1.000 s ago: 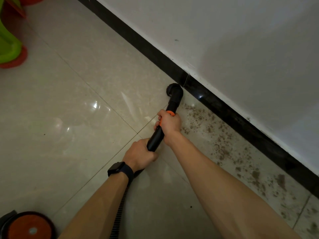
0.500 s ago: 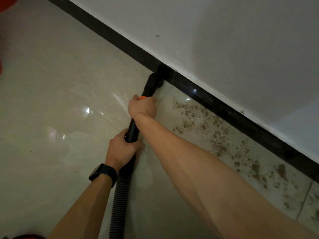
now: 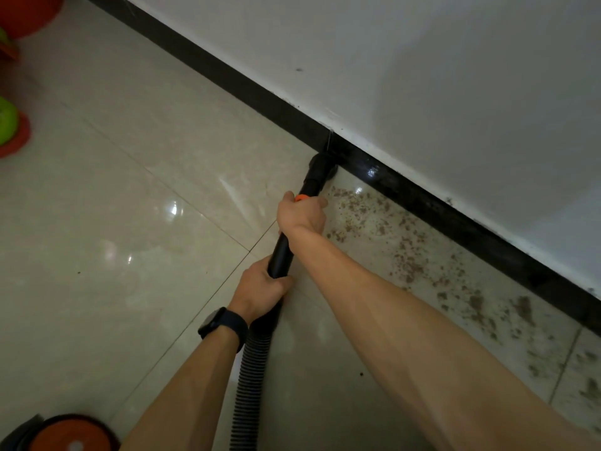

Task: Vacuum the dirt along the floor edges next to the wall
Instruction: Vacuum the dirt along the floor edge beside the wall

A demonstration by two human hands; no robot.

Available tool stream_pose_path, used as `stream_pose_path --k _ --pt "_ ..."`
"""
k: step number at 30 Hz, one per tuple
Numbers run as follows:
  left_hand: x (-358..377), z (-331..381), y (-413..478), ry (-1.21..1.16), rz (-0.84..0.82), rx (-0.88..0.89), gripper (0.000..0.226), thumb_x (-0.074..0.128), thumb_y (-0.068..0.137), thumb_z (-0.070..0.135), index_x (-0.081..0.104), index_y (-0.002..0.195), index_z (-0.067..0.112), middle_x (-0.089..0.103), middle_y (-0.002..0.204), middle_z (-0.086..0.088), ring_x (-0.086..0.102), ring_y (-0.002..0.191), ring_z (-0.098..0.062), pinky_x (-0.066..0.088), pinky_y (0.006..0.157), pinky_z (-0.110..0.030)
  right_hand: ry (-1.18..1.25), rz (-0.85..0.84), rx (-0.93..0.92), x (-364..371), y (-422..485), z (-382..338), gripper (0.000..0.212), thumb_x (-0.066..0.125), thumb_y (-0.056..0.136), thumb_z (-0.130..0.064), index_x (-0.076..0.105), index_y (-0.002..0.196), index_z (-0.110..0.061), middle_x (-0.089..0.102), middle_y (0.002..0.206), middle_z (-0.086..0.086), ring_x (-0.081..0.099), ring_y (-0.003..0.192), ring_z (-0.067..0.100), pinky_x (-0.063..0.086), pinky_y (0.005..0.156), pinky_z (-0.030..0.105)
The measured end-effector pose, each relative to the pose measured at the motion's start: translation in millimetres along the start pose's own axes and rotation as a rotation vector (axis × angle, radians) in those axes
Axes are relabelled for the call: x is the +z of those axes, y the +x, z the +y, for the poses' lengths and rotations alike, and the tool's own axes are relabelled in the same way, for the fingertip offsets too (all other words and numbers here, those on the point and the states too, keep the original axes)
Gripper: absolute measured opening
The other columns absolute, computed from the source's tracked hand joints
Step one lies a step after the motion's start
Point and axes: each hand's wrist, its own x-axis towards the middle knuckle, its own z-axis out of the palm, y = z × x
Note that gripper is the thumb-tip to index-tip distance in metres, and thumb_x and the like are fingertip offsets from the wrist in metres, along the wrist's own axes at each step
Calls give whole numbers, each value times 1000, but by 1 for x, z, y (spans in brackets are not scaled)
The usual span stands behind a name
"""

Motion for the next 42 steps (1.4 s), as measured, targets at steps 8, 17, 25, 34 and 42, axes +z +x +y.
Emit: stream_pose_path --k 8,17,25,34,42 --pt "6 1 -11 92 -46 61 16 69 80 21 59 91 28 67 79 -3 63 66 -18 50 56 -27 102 0 38 -13 -5 13 48 61 99 -38 39 131 -9 63 109 17 71 83 33 65 73 51" --pt "9 -22 -43 249 -23 68 19 66 84 32 56 100 27 66 83 2 64 71 -15 55 65 -32 311 -126 79 -25 -30 43 34 63 96 -15 45 124 -12 64 86 9 59 52 16 54 49 29" --pt "1 -50 -79 315 -39 40 15 66 81 36 56 91 33 66 80 8 63 68 -10 51 61 -28 384 -125 137 -20 -64 80 33 67 94 -17 47 122 -14 61 74 4 57 45 13 62 60 37" --pt "-12 -90 -120 345 -84 -80 13 72 80 39 64 84 31 69 75 9 63 68 -8 52 66 -30 507 -112 218 -14 -117 126 30 68 96 -16 47 116 -12 57 70 3 54 40 10 55 56 32" --pt "-4 -86 -123 390 -115 -60 9 69 78 32 61 81 30 66 76 8 62 70 -11 46 61 -27 543 -124 233 -25 -116 129 26 67 92 -10 50 111 -13 57 73 5 53 40 10 53 52 30"
